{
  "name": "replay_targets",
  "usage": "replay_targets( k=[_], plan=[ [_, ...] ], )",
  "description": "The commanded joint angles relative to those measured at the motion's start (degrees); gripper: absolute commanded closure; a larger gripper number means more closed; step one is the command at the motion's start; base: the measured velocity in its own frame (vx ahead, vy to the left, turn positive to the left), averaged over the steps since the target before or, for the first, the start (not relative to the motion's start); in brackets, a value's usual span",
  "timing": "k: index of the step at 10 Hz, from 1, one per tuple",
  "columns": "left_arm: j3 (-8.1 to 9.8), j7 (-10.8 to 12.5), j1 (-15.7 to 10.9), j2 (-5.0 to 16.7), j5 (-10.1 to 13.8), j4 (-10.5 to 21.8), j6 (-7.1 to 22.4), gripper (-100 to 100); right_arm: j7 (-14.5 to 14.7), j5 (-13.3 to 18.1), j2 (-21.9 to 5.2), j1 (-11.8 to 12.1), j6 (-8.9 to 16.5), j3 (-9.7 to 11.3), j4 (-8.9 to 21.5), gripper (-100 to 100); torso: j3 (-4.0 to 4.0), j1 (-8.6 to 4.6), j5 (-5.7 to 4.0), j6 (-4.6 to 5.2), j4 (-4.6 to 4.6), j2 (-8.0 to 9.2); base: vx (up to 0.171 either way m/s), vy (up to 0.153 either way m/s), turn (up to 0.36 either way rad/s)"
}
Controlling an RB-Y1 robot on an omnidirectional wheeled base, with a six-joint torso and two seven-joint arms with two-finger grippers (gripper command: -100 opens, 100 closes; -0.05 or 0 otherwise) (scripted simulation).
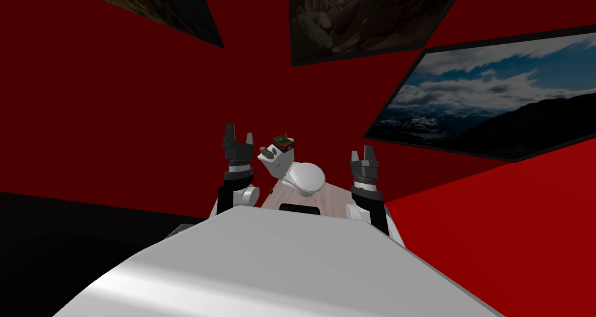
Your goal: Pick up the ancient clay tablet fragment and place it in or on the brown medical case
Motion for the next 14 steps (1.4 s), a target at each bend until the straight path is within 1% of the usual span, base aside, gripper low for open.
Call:
replay_targets(
  k=[1,4,7,8,9,10,11,12,13,14],
  plan=[
    [-0.02,-0.1,-0.3,1.9,0.4,0.7,0.8,-100,0.0,0.0,0.0,0.0,0.0,0.0,0.0,0,0.0,0.0,0.0,0.0,0.0,0.0,0.004,-0.021,0.015],
    [-0.11,-0.3,-1.4,5.8,2.1,3.3,4.0,-100,0.0,0.0,0.0,0.0,0.0,0.0,0.0,0,-0.01,-0.26,-0.05,0.0,0.0,-0.01,0.0,-0.075,0.032],
    [-0.34,-0.8,-3.7,8.8,4.8,7.7,8.9,-100,0.0,0.0,0.0,0.0,0.0,0.0,0.0,0,-0.01,-0.49,-0.11,0.01,-0.01,-0.02,0.003,-0.13,0.035],
    [-0.34,-0.8,-3.7,8.8,4.8,7.7,9.5,-100,0.0,0.0,0.0,0.0,0.0,0.0,0.0,0,-0.03,-0.51,-0.11,0.0,-0.01,-0.05,0.02,-0.095,0.023],
    [-0.45,-0.9,-4.7,9.5,5.8,9.5,11.3,-100,0.0,0.0,0.0,0.0,0.0,0.0,0.0,0,-0.04,-0.39,-0.1,0.0,-0.02,-0.08,0.01,-0.086,0.025],
    [-0.45,-0.9,-4.7,9.5,5.8,9.5,11.8,-100,0.0,0.0,0.0,0.0,0.0,0.0,0.0,0,-0.05,-0.34,-0.08,0.0,-0.02,-0.07,0.001,-0.07,0.013],
    [-0.58,-1.2,-5.9,10.1,6.9,11.5,14.1,-100,0.0,0.0,0.0,0.0,0.0,0.0,0.0,0,-0.03,-0.27,-0.07,0.0,-0.01,-0.04,-0.003,-0.091,0.018],
    [-0.58,-1.2,-5.9,10.1,6.9,11.5,14.4,-100,0.0,0.0,0.0,0.0,0.0,0.0,0.0,0,-0.02,-0.34,-0.07,0.0,-0.01,-0.02,-0.005,-0.075,0.02],
    [-0.72,-1.4,-7.1,10.6,8.1,13.6,16.3,-100,0.0,0.0,0.0,0.0,0.0,0.0,0.0,0,-0.01,-0.29,-0.07,0.0,0.0,-0.01,0.011,-0.084,0.024],
    [-0.72,-1.4,-7.1,10.6,8.1,13.6,17.1,-100,0.0,0.0,0.0,0.0,0.0,0.0,0.0,0,-0.04,-0.32,-0.07,0.01,-0.01,-0.07,0.009,-0.076,0.012]
  ],
)
